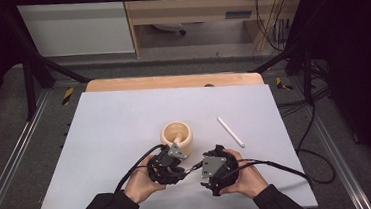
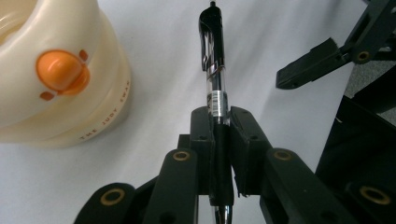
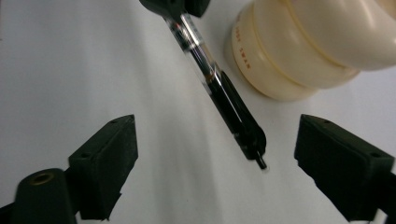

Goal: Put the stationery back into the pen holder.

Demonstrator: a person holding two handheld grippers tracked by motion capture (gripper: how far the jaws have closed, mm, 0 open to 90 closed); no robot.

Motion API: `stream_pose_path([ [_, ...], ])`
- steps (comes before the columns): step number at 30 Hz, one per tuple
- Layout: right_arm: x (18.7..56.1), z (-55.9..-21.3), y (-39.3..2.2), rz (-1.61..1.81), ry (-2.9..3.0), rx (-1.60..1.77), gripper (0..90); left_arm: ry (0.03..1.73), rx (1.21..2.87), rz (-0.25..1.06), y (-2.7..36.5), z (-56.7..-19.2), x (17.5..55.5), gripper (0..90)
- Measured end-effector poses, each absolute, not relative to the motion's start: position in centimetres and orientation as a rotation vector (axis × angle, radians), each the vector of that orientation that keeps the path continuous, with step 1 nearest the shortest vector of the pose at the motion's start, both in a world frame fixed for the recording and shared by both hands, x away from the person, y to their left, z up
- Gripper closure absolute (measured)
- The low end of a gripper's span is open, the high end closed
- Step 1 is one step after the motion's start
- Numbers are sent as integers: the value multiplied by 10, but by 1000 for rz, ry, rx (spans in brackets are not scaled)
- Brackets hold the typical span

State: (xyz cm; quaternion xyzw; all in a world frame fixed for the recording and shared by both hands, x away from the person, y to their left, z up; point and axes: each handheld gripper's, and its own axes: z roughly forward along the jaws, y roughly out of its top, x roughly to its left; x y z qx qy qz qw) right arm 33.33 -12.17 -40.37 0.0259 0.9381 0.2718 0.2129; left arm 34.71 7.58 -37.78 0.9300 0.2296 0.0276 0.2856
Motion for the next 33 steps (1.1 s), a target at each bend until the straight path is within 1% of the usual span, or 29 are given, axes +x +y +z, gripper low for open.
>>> stream_pose_path([
  [11, 331, -405, -116, 729, 2586, -90, 336, 584, 2498, 58, 65, -376, 346, 796],
  [24, 328, -405, -113, 673, 2539, -245, 602, 568, 2506, 39, 54, -376, 345, 796],
  [30, 327, -405, -113, 675, 2522, -305, 682, 568, 2507, 36, 52, -376, 346, 796],
  [33, 326, -405, -113, 682, 2515, -336, 699, 562, 2513, 36, 51, -377, 346, 796],
])
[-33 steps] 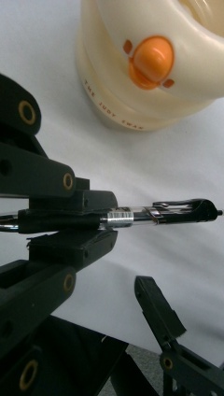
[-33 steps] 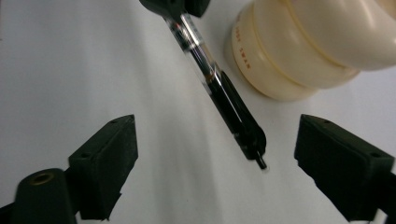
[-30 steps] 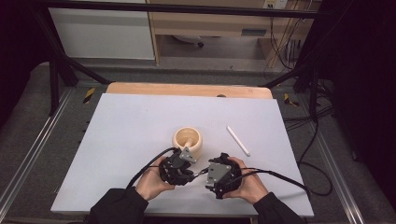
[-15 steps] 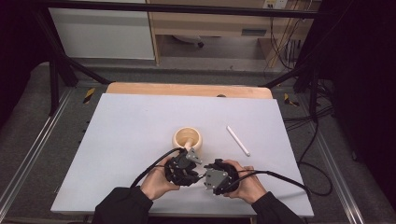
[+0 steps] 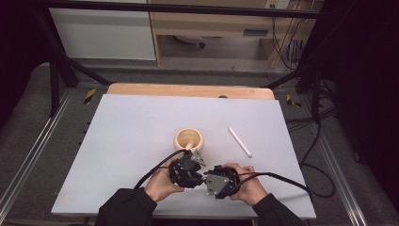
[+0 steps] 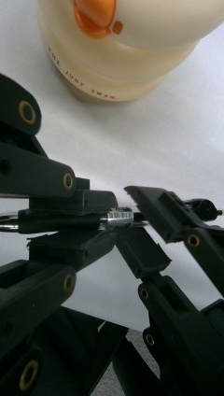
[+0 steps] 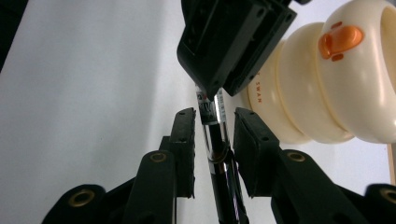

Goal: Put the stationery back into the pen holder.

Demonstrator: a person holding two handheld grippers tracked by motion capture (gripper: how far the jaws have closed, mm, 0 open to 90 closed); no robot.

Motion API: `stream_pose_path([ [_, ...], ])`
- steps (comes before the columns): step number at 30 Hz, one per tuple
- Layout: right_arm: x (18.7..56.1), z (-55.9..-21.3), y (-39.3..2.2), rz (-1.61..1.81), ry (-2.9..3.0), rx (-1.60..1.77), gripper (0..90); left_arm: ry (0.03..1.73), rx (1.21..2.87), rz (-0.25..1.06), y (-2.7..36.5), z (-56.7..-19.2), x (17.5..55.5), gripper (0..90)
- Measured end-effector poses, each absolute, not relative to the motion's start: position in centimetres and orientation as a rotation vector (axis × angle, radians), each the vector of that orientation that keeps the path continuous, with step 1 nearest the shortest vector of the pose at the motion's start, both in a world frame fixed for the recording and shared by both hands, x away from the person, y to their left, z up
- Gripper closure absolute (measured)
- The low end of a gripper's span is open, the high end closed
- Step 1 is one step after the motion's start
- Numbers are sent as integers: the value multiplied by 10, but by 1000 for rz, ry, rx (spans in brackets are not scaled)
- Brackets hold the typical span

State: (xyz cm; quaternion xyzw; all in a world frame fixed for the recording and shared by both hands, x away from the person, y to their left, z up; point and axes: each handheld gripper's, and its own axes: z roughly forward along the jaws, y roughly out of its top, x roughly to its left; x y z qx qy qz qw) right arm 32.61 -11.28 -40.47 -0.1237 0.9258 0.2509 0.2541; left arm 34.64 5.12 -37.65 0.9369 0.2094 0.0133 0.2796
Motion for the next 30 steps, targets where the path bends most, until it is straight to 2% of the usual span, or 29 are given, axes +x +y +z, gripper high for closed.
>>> stream_pose_path([
  [7, 324, -404, -113, 700, 2517, -381, 763, 551, 2521, 28, 49, -377, 346, 796],
  [21, 323, -403, -112, 704, 2512, -418, 797, 541, 2507, -3, 55, -375, 347, 773],
  [30, 327, -399, -118, 663, 2526, -366, 797, 508, 2509, 98, 75, -372, 344, 469],
])
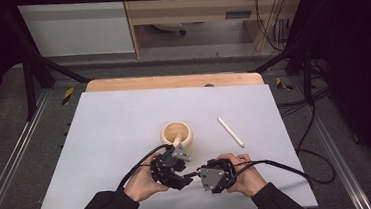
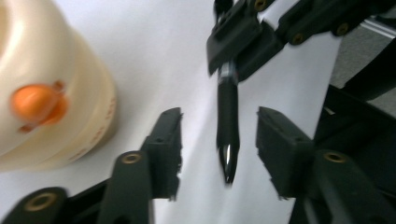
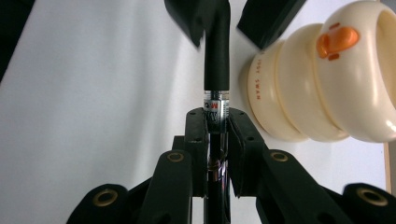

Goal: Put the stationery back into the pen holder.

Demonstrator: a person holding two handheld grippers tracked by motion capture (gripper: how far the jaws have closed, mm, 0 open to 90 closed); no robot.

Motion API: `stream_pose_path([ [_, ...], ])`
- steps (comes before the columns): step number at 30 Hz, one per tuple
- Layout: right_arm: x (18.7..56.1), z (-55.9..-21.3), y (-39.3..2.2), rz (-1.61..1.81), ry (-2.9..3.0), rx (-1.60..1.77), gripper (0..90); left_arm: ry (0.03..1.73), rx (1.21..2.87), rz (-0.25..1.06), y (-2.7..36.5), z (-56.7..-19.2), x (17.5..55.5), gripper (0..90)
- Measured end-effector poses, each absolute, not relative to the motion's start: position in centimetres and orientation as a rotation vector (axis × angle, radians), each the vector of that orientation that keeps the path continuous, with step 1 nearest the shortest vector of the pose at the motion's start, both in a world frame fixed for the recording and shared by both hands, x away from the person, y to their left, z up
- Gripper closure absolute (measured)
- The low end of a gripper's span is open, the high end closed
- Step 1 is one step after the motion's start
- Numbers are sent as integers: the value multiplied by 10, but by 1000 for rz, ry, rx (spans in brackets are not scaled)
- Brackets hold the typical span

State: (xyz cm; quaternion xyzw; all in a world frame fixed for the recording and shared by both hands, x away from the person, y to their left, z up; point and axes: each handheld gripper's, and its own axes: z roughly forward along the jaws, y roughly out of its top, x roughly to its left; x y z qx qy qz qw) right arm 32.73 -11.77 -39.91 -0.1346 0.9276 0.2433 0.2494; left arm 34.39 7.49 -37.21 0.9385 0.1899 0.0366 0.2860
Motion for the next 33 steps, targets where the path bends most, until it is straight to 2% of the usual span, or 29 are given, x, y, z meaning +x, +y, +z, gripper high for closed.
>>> stream_pose_path([
  [5, 331, -399, -121, 643, 2529, -346, 796, 544, 2485, 136, 95, -375, 342, 363],
  [19, 340, -397, -136, 643, 2544, -225, 796, 739, 2371, 221, 163, -395, 342, 166],
  [25, 343, -396, -141, 654, 2546, -167, 796, 827, 2328, 259, 188, -409, 343, 112],
  [33, 346, -396, -150, 705, 2546, -56, 797, 931, 2260, 304, 220, -423, 343, 104],
])
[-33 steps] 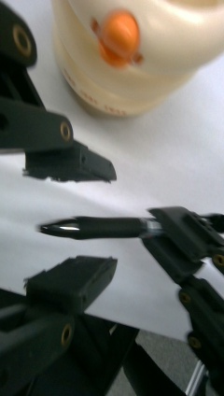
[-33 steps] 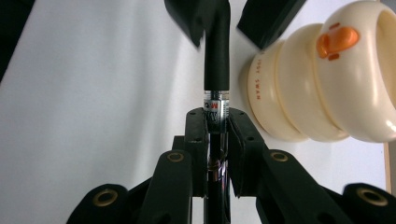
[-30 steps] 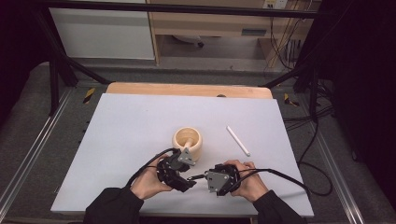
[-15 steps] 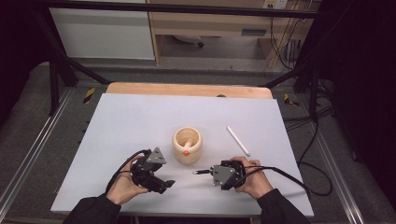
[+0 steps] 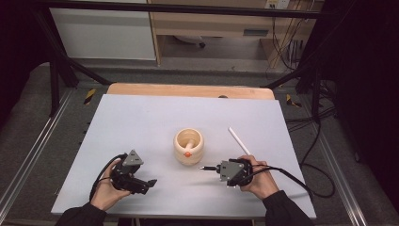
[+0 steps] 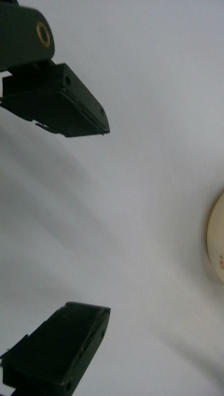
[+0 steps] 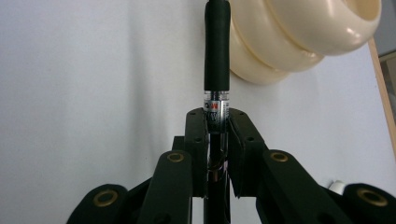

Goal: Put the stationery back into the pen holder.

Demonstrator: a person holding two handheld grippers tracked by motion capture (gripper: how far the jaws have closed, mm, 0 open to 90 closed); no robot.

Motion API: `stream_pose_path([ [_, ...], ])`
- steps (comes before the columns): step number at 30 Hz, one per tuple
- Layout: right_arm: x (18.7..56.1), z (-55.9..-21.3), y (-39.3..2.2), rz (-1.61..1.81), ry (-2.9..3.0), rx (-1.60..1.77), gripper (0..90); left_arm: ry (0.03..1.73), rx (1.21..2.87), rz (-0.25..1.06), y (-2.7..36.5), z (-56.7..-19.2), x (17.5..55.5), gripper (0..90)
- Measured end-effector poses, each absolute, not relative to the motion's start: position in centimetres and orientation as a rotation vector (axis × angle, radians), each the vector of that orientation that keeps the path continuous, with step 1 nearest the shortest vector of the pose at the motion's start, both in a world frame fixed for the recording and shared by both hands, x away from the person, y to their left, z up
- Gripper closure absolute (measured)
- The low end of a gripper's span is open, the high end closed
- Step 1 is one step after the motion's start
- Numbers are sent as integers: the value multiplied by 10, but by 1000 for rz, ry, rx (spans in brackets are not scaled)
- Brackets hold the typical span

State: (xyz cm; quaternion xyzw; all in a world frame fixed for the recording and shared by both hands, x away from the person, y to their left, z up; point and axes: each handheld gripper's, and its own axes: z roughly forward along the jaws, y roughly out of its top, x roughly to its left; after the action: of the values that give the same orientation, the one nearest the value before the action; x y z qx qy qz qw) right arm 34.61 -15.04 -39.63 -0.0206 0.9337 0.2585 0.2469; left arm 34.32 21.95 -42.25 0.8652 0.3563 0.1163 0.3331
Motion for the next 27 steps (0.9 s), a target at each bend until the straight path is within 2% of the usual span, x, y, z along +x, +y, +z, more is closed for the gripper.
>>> stream_pose_path([
  [15, 353, -391, -169, 893, 2498, 295, 798, 1033, 2174, 347, 257, -434, 337, 98],
  [27, 358, -382, -172, 1143, 2405, 665, 798, 1075, 2142, 330, 261, -441, 337, 99],
])
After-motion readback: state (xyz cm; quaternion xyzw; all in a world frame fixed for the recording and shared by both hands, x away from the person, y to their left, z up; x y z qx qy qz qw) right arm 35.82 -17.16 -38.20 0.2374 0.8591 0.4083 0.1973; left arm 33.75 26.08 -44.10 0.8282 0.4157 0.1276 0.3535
